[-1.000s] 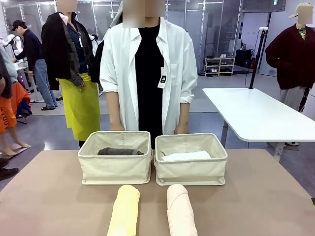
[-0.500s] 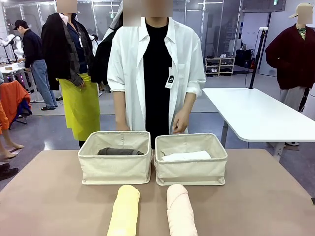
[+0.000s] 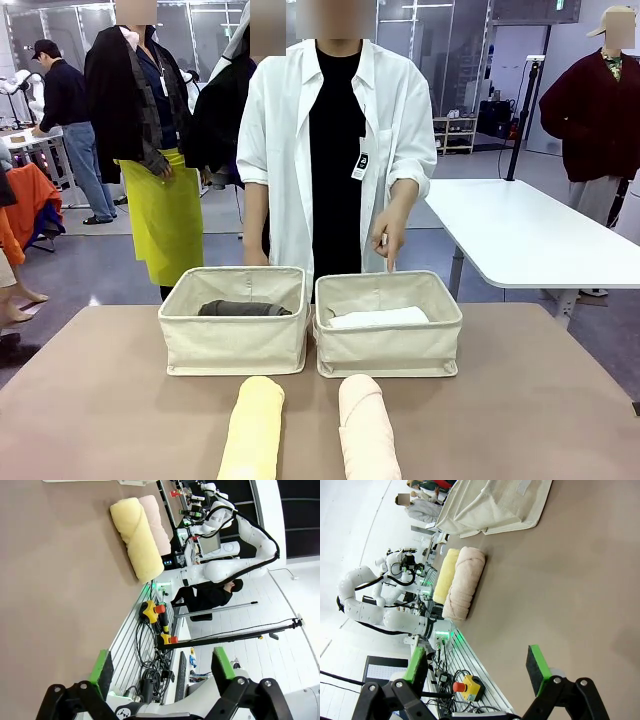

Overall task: Divide the towels into two baskets.
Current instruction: Pick up one hotel-folded towel from the bottom of the table and place it in the Fabric basket indicated by the person.

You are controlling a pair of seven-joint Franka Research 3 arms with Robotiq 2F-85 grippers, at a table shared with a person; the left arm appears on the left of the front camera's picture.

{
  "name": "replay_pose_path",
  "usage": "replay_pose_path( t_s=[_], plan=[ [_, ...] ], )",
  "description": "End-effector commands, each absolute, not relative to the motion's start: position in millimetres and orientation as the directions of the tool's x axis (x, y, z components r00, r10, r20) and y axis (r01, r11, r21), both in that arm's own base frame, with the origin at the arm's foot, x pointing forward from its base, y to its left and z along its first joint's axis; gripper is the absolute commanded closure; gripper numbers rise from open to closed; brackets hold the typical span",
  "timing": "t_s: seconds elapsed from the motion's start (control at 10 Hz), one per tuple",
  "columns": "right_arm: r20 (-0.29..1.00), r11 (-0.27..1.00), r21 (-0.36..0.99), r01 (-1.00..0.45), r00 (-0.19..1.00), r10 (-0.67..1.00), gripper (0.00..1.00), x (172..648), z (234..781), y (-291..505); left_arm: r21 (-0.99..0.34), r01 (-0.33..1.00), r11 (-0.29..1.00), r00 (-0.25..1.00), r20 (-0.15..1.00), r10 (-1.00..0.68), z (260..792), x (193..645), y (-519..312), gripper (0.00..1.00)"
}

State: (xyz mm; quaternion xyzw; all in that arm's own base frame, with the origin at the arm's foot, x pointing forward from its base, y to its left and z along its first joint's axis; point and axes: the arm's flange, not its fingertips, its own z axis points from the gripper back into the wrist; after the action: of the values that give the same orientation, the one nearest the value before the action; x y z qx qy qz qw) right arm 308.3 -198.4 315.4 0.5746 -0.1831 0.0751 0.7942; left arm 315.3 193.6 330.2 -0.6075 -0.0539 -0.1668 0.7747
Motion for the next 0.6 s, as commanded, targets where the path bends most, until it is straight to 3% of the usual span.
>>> replay_pose_path(
  t_s=[0.0, 0.5],
  plan=[
    [0.377, 0.337, 0.883, -0.327, 0.922, -0.093, 0.00, 306.5, 317.4, -197.5, -0.923, 0.318, 0.219, 0.940, 0.277, -0.197, 336.3, 312.7, 194.9, 0.00],
    [0.377, 0.337, 0.883, -0.327, 0.922, -0.093, 0.00, 306.5, 317.4, -197.5, -0.923, 0.318, 0.219, 0.940, 0.277, -0.197, 336.3, 312.7, 194.9, 0.00]
  ],
)
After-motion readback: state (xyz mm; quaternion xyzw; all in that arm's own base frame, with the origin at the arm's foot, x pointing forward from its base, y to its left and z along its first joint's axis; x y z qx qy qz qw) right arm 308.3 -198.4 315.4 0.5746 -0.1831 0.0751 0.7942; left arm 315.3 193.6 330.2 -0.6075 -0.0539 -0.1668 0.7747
